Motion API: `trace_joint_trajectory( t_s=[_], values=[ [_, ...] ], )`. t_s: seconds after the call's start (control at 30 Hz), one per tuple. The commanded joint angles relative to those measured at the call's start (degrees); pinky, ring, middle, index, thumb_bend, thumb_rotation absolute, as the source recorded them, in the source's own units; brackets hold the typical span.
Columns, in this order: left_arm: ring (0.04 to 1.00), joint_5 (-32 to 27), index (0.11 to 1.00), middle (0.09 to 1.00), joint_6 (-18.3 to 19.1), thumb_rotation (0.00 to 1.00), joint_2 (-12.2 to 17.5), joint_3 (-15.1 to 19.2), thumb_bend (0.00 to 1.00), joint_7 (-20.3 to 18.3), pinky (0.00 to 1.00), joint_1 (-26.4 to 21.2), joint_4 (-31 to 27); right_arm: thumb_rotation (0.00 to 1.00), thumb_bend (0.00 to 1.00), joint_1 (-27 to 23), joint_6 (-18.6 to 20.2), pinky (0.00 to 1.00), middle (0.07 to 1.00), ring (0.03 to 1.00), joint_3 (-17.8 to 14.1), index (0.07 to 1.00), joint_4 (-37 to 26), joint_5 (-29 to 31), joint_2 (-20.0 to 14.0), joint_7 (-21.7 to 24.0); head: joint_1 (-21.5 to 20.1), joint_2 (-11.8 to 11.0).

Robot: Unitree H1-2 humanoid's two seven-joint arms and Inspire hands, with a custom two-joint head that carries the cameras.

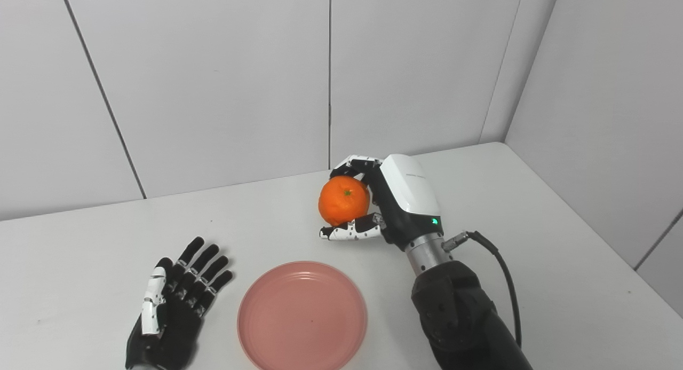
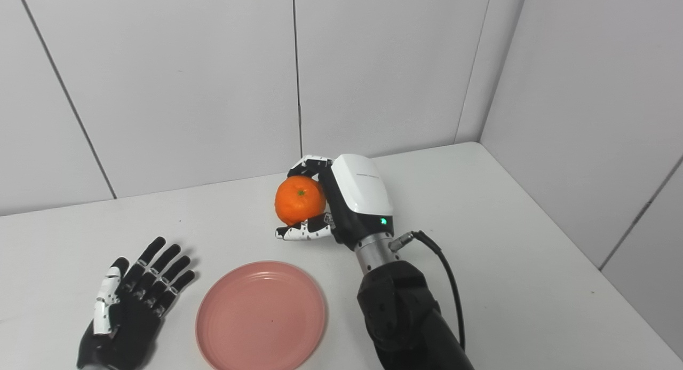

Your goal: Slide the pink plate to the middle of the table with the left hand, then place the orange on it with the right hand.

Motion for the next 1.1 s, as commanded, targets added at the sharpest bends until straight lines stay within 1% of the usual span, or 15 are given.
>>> trace_joint_trajectory(
  t_s=[0.0,0.07,0.1,0.13,0.17,0.33,0.43,0.5,0.6,0.63,0.67,0.87,0.93,1.07],
  values=[
    [0.855,1.57,0.864,0.863,2.06,1.00,-0.49,-0.68,0.34,1.80,0.85,1.82,0.62,0.13,0.52,-0.95,-1.90,0.26,0.444,0.342,0.73,0.487,-2.28,-1.22,0.72,0.01,0.93,0.30],
    [0.849,2.02,0.855,0.857,2.32,1.00,-1.00,-0.88,0.34,2.50,0.85,1.82,0.23,0.13,0.52,-0.14,-2.46,0.26,0.442,0.344,2.35,0.487,-1.90,-1.79,1.85,0.15,2.36,0.70],
    [0.847,2.15,0.852,0.856,2.57,1.00,-1.29,-1.01,0.34,2.92,0.84,1.84,-0.05,0.13,0.52,0.33,-2.93,0.26,0.443,0.347,2.96,0.487,-1.61,-1.79,2.22,0.05,3.55,1.02],
    [0.846,2.27,0.851,0.856,2.73,1.00,-1.50,-1.11,0.34,3.23,0.84,1.85,-0.29,0.13,0.52,0.78,-3.35,0.26,0.443,0.347,3.48,0.487,-1.24,-1.74,2.51,-0.07,3.55,1.02],
    [0.845,2.42,0.850,0.856,2.80,1.00,-1.68,-1.27,0.35,3.46,0.84,1.84,-0.47,0.13,0.52,1.21,-3.68,0.26,0.443,0.348,3.88,0.487,-0.91,-1.61,2.67,-0.07,4.67,1.38],
    [0.841,2.76,0.848,0.855,2.92,1.00,-2.52,-1.69,0.34,4.62,0.83,1.80,-1.20,0.13,0.52,3.55,-4.44,0.26,0.451,0.351,5.86,0.487,0.18,-0.04,3.25,0.97,6.43,2.05],
    [0.841,3.21,0.847,0.854,2.51,1.00,-2.82,-2.10,0.34,4.91,0.84,1.71,-1.26,0.13,0.52,5.07,-6.10,0.24,0.432,0.329,6.85,0.487,0.98,1.66,3.24,0.36,8.17,2.74],
    [0.844,3.47,0.846,0.854,2.69,1.00,-3.11,-2.28,0.34,5.29,0.84,1.65,-1.53,0.13,0.52,6.03,-6.63,0.20,0.404,0.294,7.49,0.487,1.43,1.79,3.28,0.44,8.83,3.08],
    [0.842,3.85,0.845,0.852,3.06,1.00,-3.48,-2.52,0.35,5.84,0.83,1.67,-2.07,0.13,0.52,7.08,-7.06,0.19,0.399,0.284,8.24,0.487,1.75,1.77,3.15,0.56,9.26,3.44],
    [0.842,3.92,0.845,0.852,3.08,1.00,-3.60,-2.60,0.35,6.07,0.83,1.65,-2.22,0.13,0.52,7.48,-7.09,0.19,0.398,0.284,8.53,0.487,2.05,1.79,2.86,0.81,9.72,3.88],
    [0.843,3.96,0.845,0.852,3.10,1.00,-3.69,-2.65,0.35,6.24,0.83,1.64,-2.32,0.13,0.52,7.76,-7.10,0.21,0.417,0.305,8.75,0.487,2.27,1.80,2.64,0.99,9.72,3.88],
    [0.843,4.16,0.845,0.852,3.53,1.00,-4.59,-2.89,0.35,7.65,0.83,1.50,-2.98,0.13,0.52,8.55,-7.47,0.19,0.386,0.276,9.68,0.488,4.14,2.33,2.00,1.57,11.28,4.95],
    [0.843,4.24,0.843,0.850,3.59,1.00,-4.69,-3.05,0.35,8.01,0.83,1.46,-3.10,0.13,0.52,8.58,-7.58,0.18,0.381,0.264,9.96,0.488,4.93,2.21,1.90,1.66,11.54,5.11],
    [0.839,4.35,0.840,0.847,3.65,1.00,-4.87,-3.17,0.35,8.67,0.83,1.34,-3.14,0.13,0.52,8.62,-8.59,0.18,0.392,0.274,10.72,0.488,7.38,1.79,1.72,0.70,12.08,5.11]
  ],
)
